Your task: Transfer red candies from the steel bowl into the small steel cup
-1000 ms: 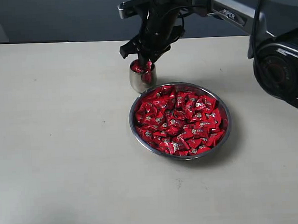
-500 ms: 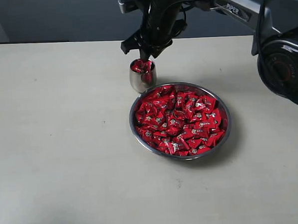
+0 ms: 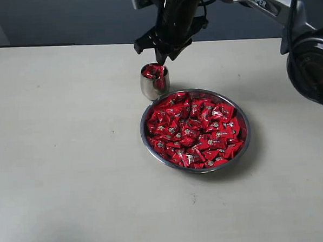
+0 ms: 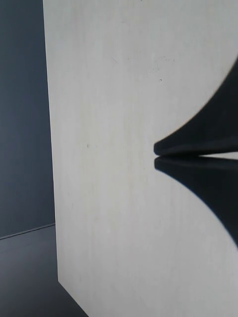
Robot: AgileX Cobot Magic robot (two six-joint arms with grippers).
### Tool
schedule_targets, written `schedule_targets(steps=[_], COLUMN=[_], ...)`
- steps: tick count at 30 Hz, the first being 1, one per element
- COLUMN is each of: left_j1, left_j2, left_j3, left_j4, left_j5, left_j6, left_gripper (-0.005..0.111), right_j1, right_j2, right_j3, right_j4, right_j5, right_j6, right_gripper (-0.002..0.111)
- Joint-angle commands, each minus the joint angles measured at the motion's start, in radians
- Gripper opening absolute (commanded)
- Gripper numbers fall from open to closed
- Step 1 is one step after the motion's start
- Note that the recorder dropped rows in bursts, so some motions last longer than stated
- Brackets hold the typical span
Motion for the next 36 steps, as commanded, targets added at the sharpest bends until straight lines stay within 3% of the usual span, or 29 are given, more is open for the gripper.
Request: schedule_targets(steps=[1, 16, 20, 25, 36], left_j1=[-0.008, -0.008, -0.008, -0.008, -0.008], left_j2=[-0.005, -0.005, -0.005, -0.005, -0.005], left_j3=[0.005, 0.005, 0.005, 0.005, 0.005], left_j4=[0.002, 0.002, 0.002, 0.002, 0.002], left_j5=[-0.008, -0.008, -0.008, -0.008, -0.008], left_j6=[-0.001, -0.001, -0.001, -0.001, -0.001], left_gripper=[0.0, 0.0, 0.0, 0.0, 0.0], right_j1=[-0.005, -0.005, -0.005, -0.004, -0.019], right_j2=[-0.047, -0.158, -0.198, -0.328, -0.781], right_j3=[-0.006, 0.0, 0.083, 0.347, 1.101], right_j4=[-0.006, -0.006, -0.008, -0.008, -0.122], right_j5=[0.008, -0.042, -0.109, -0.327, -0.904], right_j6=[0.047, 0.077, 0.097, 0.106, 0.173], right_gripper=[0.034, 0.034, 0.034, 0.034, 0.034])
